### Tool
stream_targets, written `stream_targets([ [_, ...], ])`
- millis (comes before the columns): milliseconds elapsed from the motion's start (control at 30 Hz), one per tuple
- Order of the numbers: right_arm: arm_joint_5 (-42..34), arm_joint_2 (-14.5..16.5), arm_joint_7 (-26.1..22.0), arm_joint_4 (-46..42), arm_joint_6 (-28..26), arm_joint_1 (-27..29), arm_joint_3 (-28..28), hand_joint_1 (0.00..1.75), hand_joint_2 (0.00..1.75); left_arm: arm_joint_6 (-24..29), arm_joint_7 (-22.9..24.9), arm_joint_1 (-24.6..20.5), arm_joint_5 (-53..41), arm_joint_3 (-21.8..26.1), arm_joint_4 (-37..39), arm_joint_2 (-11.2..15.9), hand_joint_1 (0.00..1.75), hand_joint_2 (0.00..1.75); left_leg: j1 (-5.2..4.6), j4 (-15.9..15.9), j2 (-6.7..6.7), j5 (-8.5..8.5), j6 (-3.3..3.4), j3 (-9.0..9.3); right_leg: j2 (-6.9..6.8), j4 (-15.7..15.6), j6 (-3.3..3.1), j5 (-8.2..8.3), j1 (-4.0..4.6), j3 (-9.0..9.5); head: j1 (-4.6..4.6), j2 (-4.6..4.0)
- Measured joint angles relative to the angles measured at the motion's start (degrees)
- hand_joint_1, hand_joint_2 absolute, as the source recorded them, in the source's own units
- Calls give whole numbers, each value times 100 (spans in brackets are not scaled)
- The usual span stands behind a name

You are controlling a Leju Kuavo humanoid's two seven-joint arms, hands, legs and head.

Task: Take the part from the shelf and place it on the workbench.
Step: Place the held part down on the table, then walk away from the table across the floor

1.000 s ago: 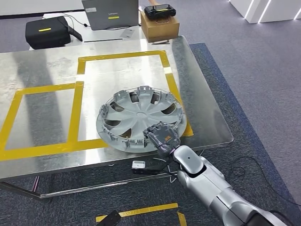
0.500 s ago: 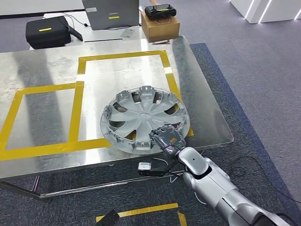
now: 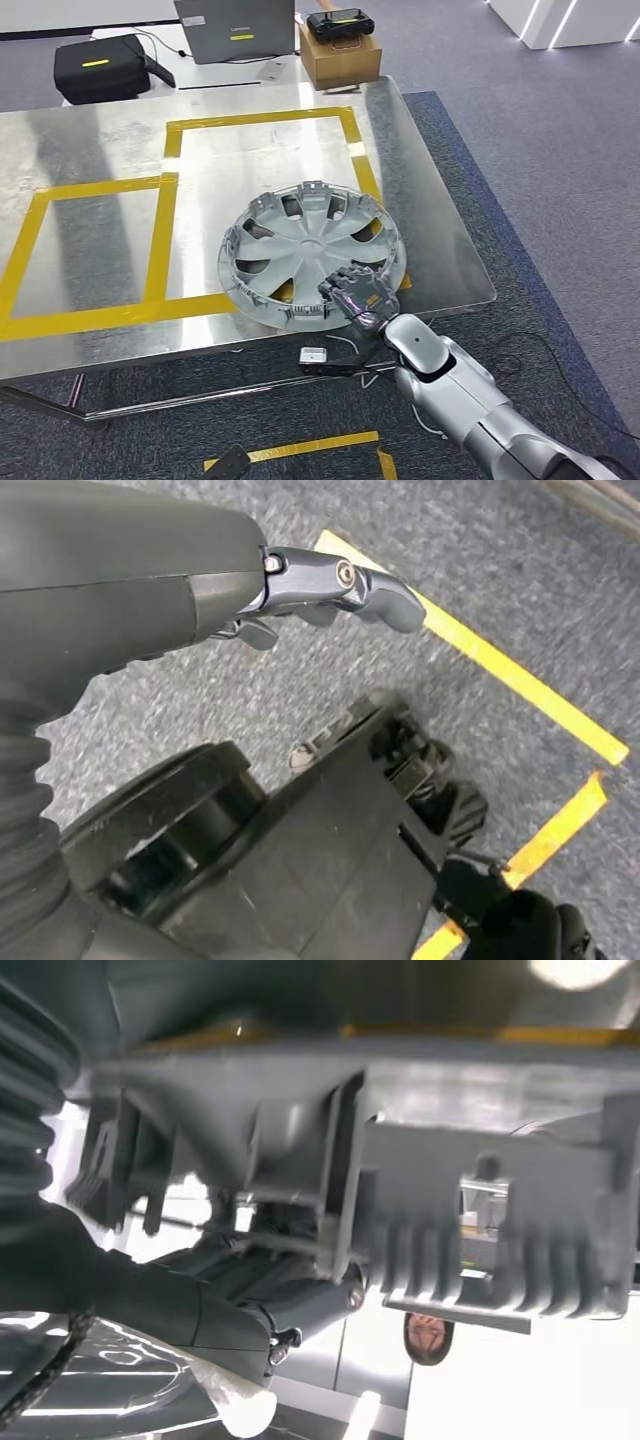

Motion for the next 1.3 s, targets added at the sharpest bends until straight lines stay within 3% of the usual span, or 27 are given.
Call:
stream_targets([
  [600,45,-123,58,-172,35,25,0,0,0,247,44,2,-125,-14,0,-26,0,0,0,0,0,0,0,0,-1,0,0,0,0,0,0,0],
  [1300,259,-363,297,-546,435,-118,-83,0,0,347,56,-73,-40,-10,0,-148,0,0,0,1,0,1,0,1,0,0,0,1,0,0,-1,0],
])
